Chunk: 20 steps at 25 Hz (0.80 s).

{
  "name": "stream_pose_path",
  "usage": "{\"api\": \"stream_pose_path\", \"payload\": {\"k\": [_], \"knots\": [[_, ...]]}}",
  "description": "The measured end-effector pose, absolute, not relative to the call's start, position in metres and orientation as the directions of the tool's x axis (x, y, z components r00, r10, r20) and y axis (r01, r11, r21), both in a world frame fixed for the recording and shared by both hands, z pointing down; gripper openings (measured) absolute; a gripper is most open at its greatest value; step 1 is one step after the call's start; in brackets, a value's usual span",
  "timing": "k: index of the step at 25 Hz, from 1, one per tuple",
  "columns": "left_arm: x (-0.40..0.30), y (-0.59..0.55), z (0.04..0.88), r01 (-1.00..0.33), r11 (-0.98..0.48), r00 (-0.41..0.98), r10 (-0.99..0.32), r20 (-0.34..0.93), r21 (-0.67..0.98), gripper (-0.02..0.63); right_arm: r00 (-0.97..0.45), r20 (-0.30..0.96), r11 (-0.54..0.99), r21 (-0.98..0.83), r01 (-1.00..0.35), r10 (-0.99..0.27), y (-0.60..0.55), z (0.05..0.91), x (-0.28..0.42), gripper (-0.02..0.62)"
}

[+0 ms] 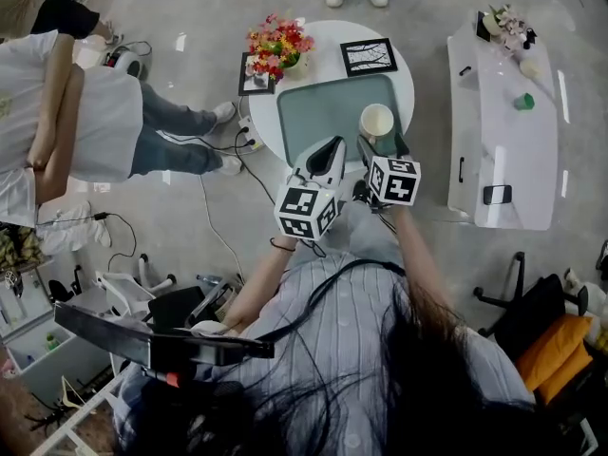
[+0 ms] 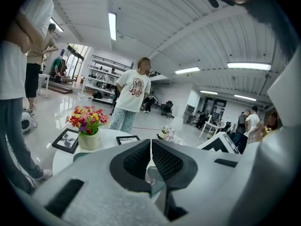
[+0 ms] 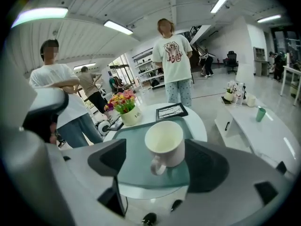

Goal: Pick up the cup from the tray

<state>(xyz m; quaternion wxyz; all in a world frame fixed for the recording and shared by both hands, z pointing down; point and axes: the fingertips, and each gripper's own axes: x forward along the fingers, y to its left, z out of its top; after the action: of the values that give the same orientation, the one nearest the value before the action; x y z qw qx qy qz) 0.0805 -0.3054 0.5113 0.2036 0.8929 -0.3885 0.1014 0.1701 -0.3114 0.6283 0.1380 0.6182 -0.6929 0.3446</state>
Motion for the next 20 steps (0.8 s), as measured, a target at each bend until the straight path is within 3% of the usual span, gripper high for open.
{"api": "stream_pose_path", "payload": {"k": [20], "knots": [[0.061,-0.339,0.524,-0.793,-0.552,0.608,-0.689,0.393,0.258,0.015,-0.122,0.751,-0.040,-0.194,-0.980,-0.649,-0.352,0.708,0.175,0.397]]}}
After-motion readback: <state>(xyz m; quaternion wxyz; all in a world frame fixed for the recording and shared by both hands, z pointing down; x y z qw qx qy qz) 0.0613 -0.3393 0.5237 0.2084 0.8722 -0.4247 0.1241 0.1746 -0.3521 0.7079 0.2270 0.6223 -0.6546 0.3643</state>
